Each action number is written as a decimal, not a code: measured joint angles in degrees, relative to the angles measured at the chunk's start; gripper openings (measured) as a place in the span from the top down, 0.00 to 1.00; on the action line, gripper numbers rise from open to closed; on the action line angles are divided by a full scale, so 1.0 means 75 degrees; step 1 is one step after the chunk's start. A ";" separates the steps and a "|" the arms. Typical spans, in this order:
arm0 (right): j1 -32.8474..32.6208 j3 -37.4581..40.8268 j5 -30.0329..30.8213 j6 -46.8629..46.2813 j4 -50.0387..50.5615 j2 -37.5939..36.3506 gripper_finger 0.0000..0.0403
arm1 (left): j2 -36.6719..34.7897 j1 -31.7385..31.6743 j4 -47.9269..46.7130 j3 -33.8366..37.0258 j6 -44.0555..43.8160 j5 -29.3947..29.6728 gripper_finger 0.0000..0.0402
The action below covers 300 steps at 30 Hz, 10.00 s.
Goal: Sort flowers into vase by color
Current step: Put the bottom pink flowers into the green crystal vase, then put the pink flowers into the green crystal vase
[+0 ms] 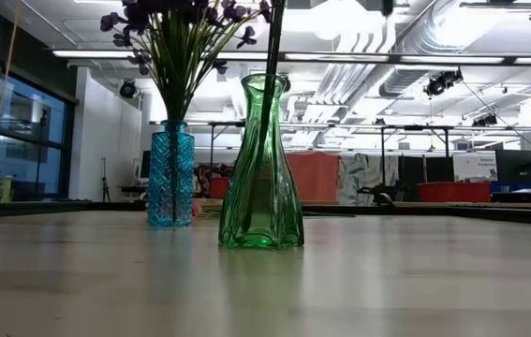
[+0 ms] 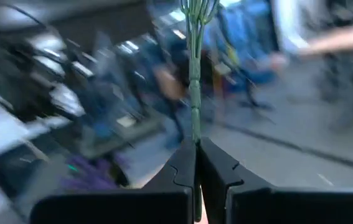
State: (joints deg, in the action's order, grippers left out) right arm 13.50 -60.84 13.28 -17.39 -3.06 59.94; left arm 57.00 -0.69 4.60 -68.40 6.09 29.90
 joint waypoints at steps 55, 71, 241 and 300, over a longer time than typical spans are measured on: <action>-0.2255 0.0006 -0.0426 0.0828 -0.2965 0.1539 0.71 | 0.2446 0.0317 0.0916 -0.1460 -0.0418 -0.2451 0.99; -0.2250 0.0000 0.0662 0.0676 -0.0951 0.0360 0.18 | 0.0524 0.3895 0.0397 0.0134 -0.1278 0.0688 1.00; 0.3306 -0.2515 -0.2302 0.3282 0.6673 0.3851 1.00 | -0.2009 0.3191 0.2418 0.2250 0.0545 0.0216 0.47; -0.2565 -0.2521 -0.2391 0.0635 -0.0620 0.3112 1.00 | 0.2392 0.1488 0.2503 -0.0187 -0.0764 -0.2500 0.64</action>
State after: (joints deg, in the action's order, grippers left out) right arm -5.74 -79.75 -4.66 -12.62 -7.71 83.29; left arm 74.94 10.47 23.38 -69.81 0.36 11.15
